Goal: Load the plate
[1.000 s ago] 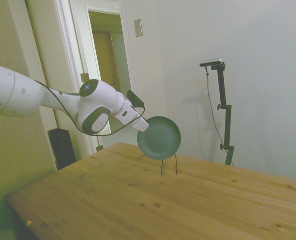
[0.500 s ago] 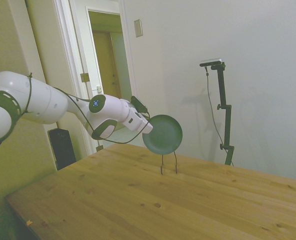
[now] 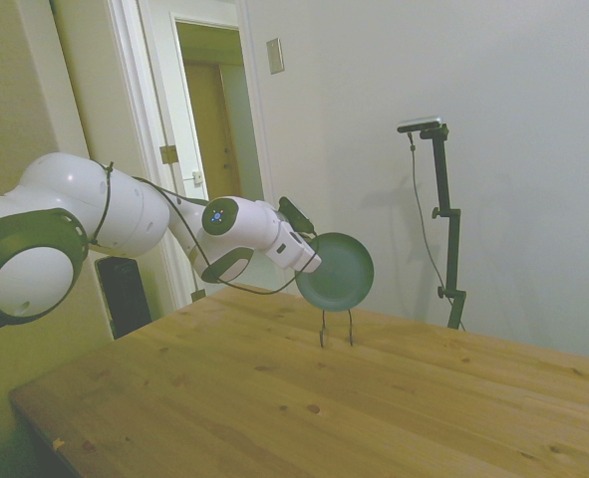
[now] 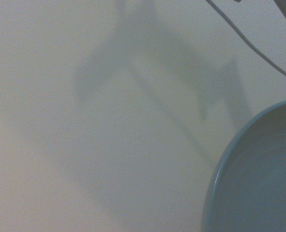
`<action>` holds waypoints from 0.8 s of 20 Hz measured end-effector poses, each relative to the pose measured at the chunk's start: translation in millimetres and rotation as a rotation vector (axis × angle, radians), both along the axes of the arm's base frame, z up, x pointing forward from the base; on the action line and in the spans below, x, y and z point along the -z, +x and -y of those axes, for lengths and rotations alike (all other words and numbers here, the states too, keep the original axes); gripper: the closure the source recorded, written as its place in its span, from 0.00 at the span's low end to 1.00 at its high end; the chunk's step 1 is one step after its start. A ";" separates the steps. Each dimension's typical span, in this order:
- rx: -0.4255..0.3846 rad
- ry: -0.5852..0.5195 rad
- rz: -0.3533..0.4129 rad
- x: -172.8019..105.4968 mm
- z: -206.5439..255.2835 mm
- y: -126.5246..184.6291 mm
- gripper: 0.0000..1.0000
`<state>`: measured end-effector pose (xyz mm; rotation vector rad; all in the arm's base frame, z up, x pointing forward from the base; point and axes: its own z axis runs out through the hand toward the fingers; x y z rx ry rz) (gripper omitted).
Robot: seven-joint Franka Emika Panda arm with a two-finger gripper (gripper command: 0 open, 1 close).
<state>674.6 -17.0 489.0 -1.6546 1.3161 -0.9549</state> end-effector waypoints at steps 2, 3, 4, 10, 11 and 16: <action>-0.004 0.000 -0.004 1.8 2.1 -2.8 1.00; -0.005 -0.001 -0.003 2.7 2.2 -3.6 1.00; -0.003 -0.002 -0.002 4.1 2.5 -4.6 1.00; -0.002 -0.003 -0.008 13.5 2.1 -5.9 1.00; -0.002 -0.003 -0.008 13.7 2.1 -5.8 1.00; -0.005 -0.011 0.018 22.5 -0.6 -2.9 1.00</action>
